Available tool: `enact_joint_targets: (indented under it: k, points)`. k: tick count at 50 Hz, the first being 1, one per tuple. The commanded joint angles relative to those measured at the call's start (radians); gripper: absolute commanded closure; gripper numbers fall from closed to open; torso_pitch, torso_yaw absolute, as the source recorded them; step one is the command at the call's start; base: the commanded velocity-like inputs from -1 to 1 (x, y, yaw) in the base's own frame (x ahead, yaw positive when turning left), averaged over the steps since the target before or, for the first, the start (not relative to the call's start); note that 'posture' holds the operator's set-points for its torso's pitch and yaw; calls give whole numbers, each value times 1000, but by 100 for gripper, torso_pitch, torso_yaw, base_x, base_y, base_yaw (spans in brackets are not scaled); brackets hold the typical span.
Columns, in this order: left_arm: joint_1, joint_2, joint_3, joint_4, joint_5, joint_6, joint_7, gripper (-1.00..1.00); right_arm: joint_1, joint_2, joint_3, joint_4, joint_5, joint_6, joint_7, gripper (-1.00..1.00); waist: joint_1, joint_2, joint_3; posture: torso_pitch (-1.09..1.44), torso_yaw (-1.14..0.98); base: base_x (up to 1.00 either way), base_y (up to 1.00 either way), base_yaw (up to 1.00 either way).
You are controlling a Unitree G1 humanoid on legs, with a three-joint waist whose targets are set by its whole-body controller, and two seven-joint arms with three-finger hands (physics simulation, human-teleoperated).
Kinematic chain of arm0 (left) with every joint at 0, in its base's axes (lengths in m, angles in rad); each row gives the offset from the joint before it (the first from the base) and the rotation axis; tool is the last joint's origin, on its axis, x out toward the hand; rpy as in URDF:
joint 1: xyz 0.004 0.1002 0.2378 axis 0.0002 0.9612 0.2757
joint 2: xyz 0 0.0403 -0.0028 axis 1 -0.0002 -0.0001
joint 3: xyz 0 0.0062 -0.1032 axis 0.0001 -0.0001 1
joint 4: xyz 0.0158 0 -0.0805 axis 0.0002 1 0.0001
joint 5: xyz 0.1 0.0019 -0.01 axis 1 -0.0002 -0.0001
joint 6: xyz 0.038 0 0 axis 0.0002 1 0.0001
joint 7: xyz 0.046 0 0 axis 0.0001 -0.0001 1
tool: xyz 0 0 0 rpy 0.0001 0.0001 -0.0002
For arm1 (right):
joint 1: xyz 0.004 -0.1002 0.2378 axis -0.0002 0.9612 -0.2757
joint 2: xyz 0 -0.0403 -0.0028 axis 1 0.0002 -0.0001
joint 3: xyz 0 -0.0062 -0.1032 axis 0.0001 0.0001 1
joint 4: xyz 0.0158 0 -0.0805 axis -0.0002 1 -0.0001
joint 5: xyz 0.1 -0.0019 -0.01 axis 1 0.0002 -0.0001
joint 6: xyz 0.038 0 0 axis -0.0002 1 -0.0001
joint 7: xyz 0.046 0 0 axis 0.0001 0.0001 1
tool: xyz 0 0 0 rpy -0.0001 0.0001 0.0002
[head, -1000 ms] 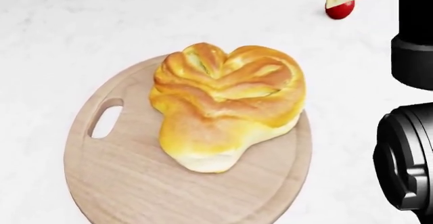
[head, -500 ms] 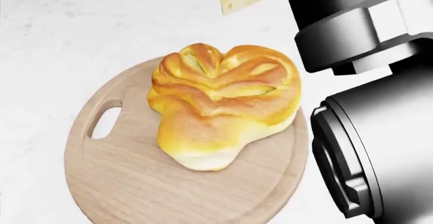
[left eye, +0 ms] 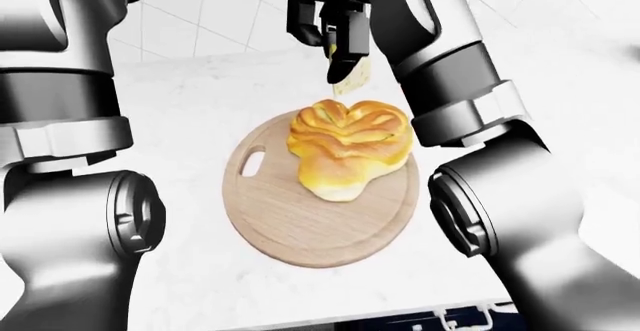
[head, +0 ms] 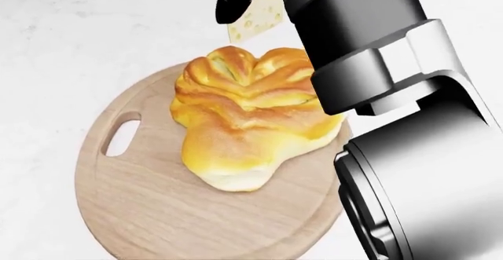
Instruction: Pick up the wedge of cheese and place it on the slice of bread to prepare a simple cheese on bread dish.
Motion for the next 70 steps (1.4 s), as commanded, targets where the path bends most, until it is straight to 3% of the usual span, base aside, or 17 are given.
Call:
enact_joint_targets:
  k: [1,32,69,70]
  points:
    - [-37,13,6,-31,2,-34,2,-100,-39,-6,-8,-44,3,-4,-20,100,0,4,-36,0,0,0,0,0]
    - [-42,16,6,-19,7,-41,-1,-100,33,12,2,-43,19,-14,-55,100,-1,5,-41,0,0,0,0,0]
    - [-45,8,3,-31,6,-29,6,-100,155,22,10,-304,-52,71,97,100,0,1,-40,0,0,0,0,0]
    - [-46,8,3,-31,6,-29,6,-100,157,23,9,-309,-54,74,100,91,0,1,-40,0,0,0,0,0]
